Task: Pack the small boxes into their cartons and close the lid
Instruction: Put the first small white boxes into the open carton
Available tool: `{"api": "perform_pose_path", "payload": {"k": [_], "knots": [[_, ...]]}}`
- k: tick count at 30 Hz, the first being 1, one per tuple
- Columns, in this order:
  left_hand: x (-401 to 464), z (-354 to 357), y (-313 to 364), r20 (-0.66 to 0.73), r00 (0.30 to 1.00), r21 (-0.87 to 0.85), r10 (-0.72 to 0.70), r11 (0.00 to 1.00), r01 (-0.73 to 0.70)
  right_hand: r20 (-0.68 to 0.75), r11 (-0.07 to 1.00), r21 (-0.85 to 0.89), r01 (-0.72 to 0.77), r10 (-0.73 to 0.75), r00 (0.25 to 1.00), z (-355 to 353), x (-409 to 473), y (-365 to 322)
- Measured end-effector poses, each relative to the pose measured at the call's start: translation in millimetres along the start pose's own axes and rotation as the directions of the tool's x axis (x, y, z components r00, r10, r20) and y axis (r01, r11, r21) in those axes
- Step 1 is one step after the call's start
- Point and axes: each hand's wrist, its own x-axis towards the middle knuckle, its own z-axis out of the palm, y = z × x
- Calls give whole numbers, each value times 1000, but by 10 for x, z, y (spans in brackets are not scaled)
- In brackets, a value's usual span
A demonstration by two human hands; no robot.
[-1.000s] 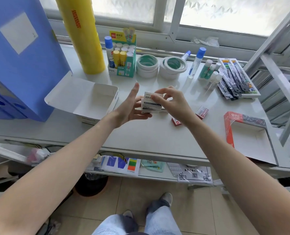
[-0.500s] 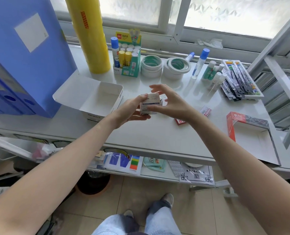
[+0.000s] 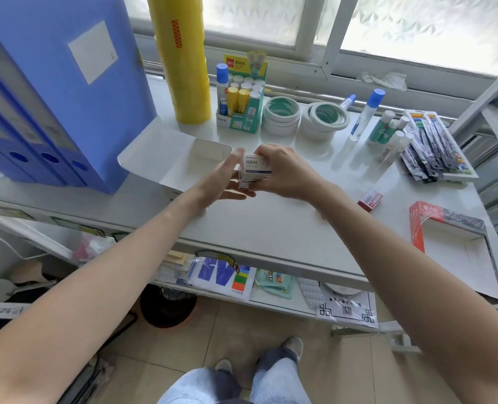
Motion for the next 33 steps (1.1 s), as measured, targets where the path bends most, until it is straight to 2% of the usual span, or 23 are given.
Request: {"api": "perform_pose_path", "payload": {"k": [3,5,7,9,13,23,27,29,31,33], "knots": [[10,-138,1,-202,977,115,76,992,-54,-69,999,41,-30,33,997,26,56,-33],[34,-239,-49,-353,913,331,203,940,-82,-97,996,70,-60,67,993,21,76,-36],[34,-330,-126,-382,875,537,298,842,-52,-102,993,90,-80,89,991,26,100,-31],[45,-379,-204,-352,888,639,297,769,-4,-98,991,97,-94,103,990,38,114,-28],[44,-362,-289,-251,957,662,148,747,58,-106,987,117,-114,127,986,37,109,-30],[-36,-158,-332,-32,952,739,305,649,-183,-207,986,130,-106,132,969,-36,9,-17],[-135,-105,-314,85,959,755,271,611,-240,-180,987,123,-102,123,976,6,-25,0],[-189,-109,-308,130,958,722,256,638,-269,-156,986,127,-106,126,980,44,-36,-6],[-238,-134,-283,59,945,657,321,701,-278,-139,985,124,-118,135,981,81,-42,-25],[-246,-181,-260,-157,882,608,444,747,-267,-117,984,102,-148,160,980,122,-31,-44]]}}
